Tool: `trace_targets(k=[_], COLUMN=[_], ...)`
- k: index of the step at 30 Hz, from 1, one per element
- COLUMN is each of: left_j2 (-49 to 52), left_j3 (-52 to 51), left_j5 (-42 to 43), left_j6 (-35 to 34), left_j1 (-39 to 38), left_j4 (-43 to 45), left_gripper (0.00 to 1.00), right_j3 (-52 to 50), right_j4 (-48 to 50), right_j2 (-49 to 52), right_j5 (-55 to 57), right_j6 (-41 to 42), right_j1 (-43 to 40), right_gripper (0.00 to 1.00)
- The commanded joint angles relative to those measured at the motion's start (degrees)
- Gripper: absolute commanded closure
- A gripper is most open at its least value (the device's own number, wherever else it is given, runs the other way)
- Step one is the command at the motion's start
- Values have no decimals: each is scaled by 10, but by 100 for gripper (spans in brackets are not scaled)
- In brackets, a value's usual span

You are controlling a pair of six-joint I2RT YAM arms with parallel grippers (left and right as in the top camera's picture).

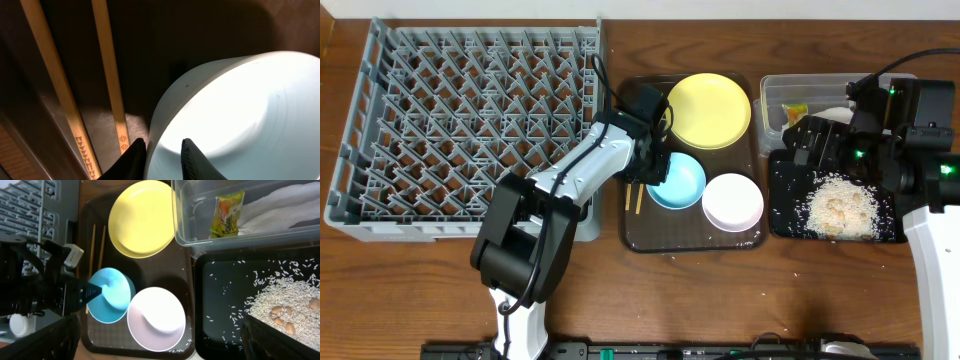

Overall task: Sort waste into correct bins and load items into the dishwasher
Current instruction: 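Close the left gripper on the blue bowl rim, then lift the blue bowl and carry it left into the dish rack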

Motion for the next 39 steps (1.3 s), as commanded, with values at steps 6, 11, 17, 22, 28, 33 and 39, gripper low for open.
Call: trace_targets(k=[6, 11, 17, 22, 28, 33, 39], left_j2=[7, 17, 21, 21, -8, -84, -183], left_j3=[-6, -7, -7, -7, -2, -1, -1], left_j5=[7, 5, 5, 6, 11, -1, -137], left_j6=[-2, -8, -14, -15, -14, -14, -9], left_j1=[2, 3, 4, 5, 17, 26, 26], left_j4=[7, 9, 10, 8, 0, 0, 0], left_gripper=[78, 78, 81, 93, 92, 92, 93], right_j3=[11, 11, 11, 11, 11, 11, 11], right_j4=[-1, 0, -1, -1, -1, -1, 0], right_j2=[-3, -3, -3, -3, -3, -3, -3], right_j5=[2, 2, 2, 2, 2, 2, 2], right_j6=[4, 4, 4, 4, 4, 4, 4], right_j1=[-3, -3, -3, -3, -3, -3, -3], right_gripper=[1, 1, 1, 1, 1, 1, 1])
